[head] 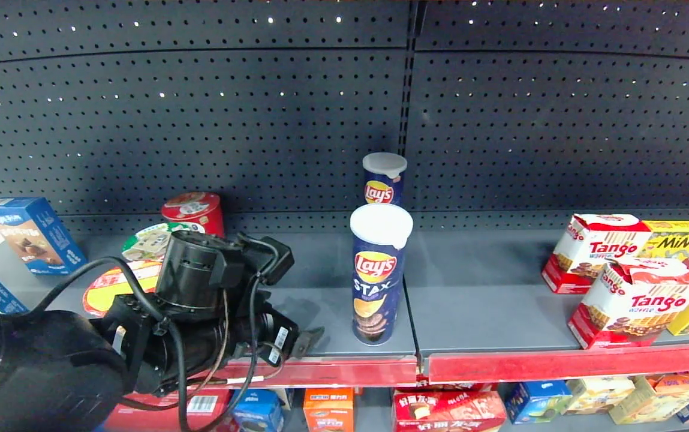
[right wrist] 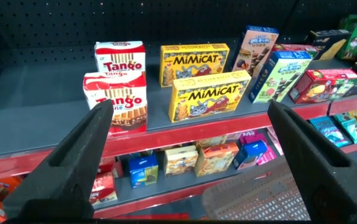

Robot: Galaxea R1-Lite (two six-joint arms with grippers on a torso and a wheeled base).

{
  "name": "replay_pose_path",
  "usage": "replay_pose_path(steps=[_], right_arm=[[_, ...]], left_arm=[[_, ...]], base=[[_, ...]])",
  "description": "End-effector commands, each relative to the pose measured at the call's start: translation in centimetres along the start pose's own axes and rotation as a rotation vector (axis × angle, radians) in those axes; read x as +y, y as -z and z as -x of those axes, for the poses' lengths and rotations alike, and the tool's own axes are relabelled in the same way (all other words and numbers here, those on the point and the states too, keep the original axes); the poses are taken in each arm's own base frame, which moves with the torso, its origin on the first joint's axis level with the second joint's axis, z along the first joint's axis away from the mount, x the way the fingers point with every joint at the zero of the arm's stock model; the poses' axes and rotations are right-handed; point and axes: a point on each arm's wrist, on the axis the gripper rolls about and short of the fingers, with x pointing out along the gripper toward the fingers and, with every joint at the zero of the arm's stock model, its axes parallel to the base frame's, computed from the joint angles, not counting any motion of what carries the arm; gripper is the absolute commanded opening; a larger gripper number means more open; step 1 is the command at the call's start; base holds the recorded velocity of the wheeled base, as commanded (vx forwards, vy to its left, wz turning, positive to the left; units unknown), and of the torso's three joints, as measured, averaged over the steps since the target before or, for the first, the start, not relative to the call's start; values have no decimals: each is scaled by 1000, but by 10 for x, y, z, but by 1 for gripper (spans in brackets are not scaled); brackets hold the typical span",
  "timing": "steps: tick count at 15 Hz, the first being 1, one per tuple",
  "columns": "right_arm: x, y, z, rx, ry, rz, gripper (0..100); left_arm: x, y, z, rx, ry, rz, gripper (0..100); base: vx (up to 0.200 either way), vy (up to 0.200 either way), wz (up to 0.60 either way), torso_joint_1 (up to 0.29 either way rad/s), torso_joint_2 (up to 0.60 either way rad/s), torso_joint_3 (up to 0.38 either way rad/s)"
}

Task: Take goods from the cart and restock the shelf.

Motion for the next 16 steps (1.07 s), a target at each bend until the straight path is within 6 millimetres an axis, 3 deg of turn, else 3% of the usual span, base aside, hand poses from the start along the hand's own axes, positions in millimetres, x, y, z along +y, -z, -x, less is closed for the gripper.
replay_pose_path(steps=[1, 9, 16], right_arm=[[0, 1, -1, 4, 1, 1, 100], [1, 3, -2, 10, 0, -1, 100], [1, 5, -2, 19, 1, 0, 100]], left_arm=[[-9, -1, 6, -15, 30, -16, 100], [-27, -4, 4, -36, 125, -45, 100], [-39, -14, -23, -52, 147, -55, 100]], base=[[0, 0, 0, 0, 0, 0], [0, 0, 0, 0, 0, 0], [0, 0, 0, 0, 0, 0]])
